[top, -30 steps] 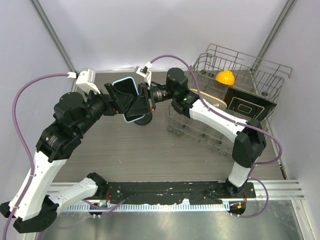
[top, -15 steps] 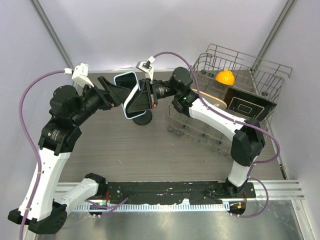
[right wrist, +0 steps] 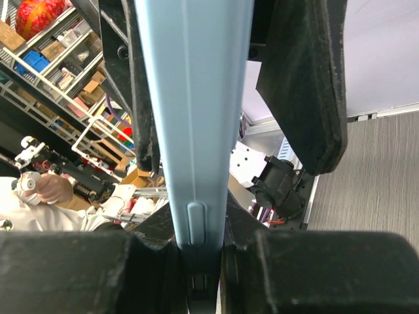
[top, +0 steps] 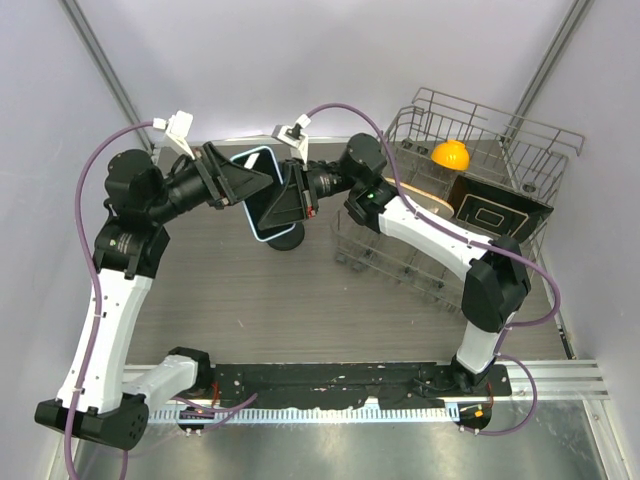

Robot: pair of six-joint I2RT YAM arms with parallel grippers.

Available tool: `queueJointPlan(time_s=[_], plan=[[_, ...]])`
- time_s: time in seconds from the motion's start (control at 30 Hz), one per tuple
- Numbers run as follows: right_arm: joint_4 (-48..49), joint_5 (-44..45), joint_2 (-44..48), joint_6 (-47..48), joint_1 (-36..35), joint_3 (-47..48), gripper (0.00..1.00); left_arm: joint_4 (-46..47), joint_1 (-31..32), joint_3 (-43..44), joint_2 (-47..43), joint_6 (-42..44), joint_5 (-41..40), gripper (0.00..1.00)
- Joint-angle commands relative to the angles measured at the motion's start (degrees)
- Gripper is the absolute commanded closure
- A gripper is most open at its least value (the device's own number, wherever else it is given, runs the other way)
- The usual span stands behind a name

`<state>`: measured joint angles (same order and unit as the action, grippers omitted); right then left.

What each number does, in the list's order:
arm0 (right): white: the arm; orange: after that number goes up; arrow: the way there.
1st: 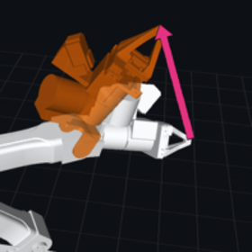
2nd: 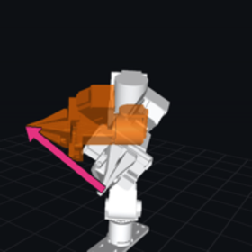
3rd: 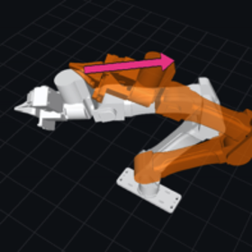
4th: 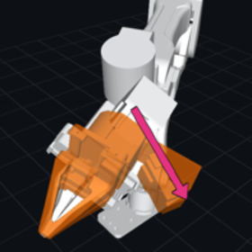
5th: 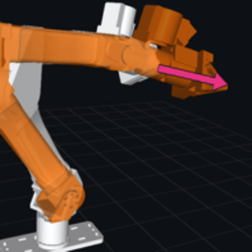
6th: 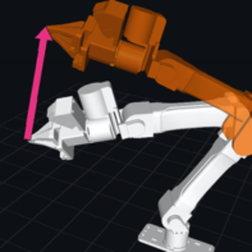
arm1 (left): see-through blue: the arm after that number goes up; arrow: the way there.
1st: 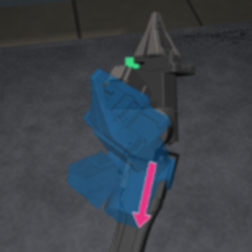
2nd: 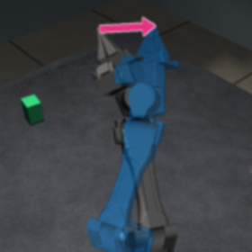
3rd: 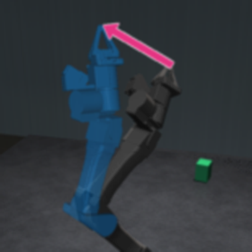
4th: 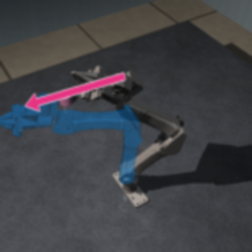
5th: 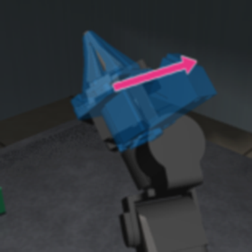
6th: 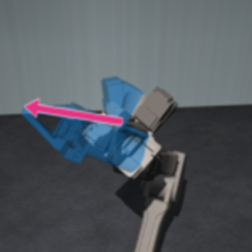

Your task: Place the phone on the phone stand

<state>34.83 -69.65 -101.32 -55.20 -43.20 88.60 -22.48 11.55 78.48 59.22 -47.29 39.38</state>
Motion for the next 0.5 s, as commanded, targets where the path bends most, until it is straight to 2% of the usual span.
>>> queueJointPlan(time_s=[0.0,0.1,0.2,0.27,0.4,0.47], plan=[[5.1,-1.7,2.2,1.2,-0.4,1.5,0.99,1.6,-0.4,1.8,-0.6,3.8,4.0,0.42],[5.3,-2.0,2.0,1.2,-0.4,1.5,0.99,0.2,-0.4,2.9,0.1,4.9,4.3,0.41],[5.4,-2.2,1.9,1.3,-0.4,1.3,0.99,-0.1,-0.4,4.0,0.5,5.4,4.7,0.48],[5.5,-2.3,1.8,1.3,-0.4,1.4,0.99,-0.5,-0.5,4.5,0.4,6.0,4.5,0.49],[5.6,-2.8,1.7,1.4,-0.4,1.3,0.99,-0.5,-0.6,4.7,-0.2,6.0,2.5,0.42],[5.7,-2.8,1.7,1.4,-0.4,1.4,0.99,-0.1,-0.5,4.6,-0.2,5.5,2.5,0.42]])
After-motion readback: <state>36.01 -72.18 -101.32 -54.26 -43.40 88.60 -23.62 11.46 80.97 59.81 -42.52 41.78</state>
